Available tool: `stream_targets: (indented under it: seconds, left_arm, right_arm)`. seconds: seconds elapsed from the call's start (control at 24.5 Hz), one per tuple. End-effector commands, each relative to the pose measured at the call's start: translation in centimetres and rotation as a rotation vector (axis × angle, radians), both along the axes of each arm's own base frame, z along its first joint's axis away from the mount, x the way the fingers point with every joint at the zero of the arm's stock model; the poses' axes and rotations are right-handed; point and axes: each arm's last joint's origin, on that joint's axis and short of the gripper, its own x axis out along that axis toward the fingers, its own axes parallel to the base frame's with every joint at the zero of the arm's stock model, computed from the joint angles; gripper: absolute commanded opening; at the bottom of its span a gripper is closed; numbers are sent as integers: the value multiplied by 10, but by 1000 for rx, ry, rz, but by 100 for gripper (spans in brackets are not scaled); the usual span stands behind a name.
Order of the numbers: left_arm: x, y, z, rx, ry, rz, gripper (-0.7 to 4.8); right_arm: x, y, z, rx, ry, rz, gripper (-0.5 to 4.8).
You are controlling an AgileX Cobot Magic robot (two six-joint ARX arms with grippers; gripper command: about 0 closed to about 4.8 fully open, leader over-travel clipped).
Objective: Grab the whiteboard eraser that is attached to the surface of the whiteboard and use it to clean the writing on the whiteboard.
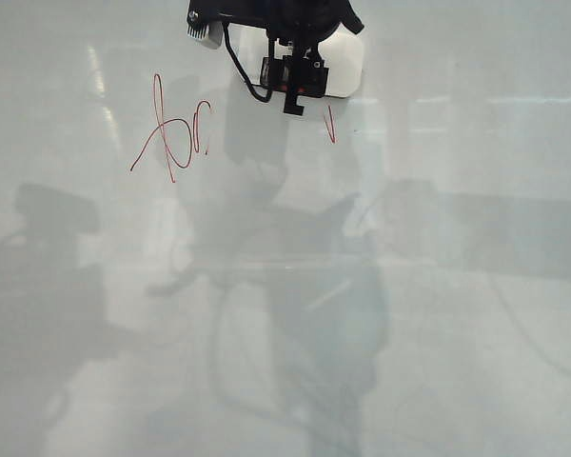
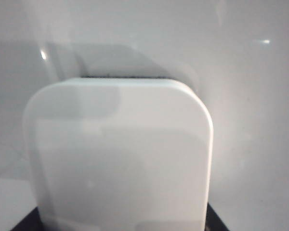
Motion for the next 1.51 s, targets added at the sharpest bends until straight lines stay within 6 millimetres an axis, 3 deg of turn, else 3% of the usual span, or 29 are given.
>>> stream_targets:
  seconds: [0.04, 0.33, 0.41, 0.57, 1.02, 1.23, 1.51]
  left_arm:
    - [0, 0, 3, -6, -30, -1, -5]
    - [1, 0, 5, -9, -50, 1, -5]
    - [1, 0, 5, -9, -51, 1, -5]
    - [1, 0, 6, -11, -55, -2, -5]
    - [1, 0, 7, -13, -65, -1, -5]
    - [1, 0, 7, -12, -66, 2, -5]
    - [1, 0, 7, -12, -66, 2, -5]
  right_arm:
    - [6, -6, -19, 36, 91, -15, 148]
    - [-2, -12, -58, 20, 168, 46, 148]
    - [-5, -19, -81, 48, 195, 57, 148]
    - [-7, -22, -93, 37, 196, 50, 148]
    - [7, -32, -76, -94, 36, 57, 148]
    - [11, -34, -55, -156, -145, 53, 148]
    - [17, -28, -23, -148, -235, 38, 148]
